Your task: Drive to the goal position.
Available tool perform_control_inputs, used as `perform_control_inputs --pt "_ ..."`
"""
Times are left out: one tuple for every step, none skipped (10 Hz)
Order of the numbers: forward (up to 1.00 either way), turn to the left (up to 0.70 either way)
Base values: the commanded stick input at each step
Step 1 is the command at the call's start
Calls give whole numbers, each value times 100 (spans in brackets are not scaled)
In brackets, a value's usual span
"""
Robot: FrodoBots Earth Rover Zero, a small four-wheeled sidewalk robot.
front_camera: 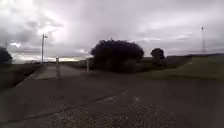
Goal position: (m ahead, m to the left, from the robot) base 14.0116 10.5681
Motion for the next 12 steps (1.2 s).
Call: perform_control_inputs --pt "30 35" --pt "30 8" --pt "30 0" --pt "30 0" --pt "30 0" --pt "30 0" --pt "30 0" --pt "30 0" --pt "30 0" --pt "30 0" --pt "30 0" --pt "50 0"
